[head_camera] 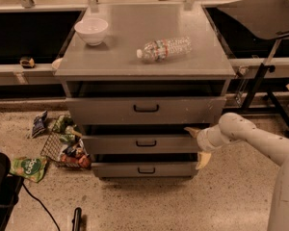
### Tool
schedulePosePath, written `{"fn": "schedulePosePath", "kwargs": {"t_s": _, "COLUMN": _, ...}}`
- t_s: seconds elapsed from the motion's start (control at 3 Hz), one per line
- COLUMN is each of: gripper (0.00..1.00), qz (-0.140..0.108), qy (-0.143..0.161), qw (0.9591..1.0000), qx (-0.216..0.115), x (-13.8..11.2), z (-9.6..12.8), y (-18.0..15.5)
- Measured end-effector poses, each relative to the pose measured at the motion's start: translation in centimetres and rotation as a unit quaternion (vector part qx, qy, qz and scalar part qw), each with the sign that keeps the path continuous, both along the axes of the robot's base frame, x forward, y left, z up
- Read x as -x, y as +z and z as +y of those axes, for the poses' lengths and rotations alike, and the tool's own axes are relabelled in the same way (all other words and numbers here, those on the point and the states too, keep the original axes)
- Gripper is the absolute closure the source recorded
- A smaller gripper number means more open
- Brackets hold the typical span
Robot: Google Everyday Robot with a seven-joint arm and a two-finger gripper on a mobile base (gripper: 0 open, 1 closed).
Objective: Open middle drawer
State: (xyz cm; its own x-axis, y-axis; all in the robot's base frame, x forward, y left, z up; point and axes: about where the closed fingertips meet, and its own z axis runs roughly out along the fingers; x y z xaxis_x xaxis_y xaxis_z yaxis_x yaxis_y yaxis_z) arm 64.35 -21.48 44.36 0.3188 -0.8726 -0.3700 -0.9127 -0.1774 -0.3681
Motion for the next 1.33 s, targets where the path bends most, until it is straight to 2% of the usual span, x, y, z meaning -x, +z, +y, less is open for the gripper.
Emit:
{"fn": "schedulePosePath", "kwargs": {"t_s": 0.33, "gripper": 0.00, "qz": -0.010, "qy": -0.017, "qw": 0.9996, "qx": -0.019, "x": -2.0, "z": 0.3, "y": -0.6}}
{"fn": "schedulePosePath", "kwargs": {"t_s": 1.0, "gripper": 0.00, "qz": 0.013, "qy": -0.054, "qw": 0.9972, "qx": -0.049, "x": -3.7, "z": 1.6, "y": -3.3}}
{"fn": "schedulePosePath", "kwargs": {"t_s": 1.33, "gripper": 0.18, "qz": 0.026, "qy": -0.057, "qw": 0.9964, "qx": -0.057, "x": -4.2, "z": 2.1, "y": -4.5}}
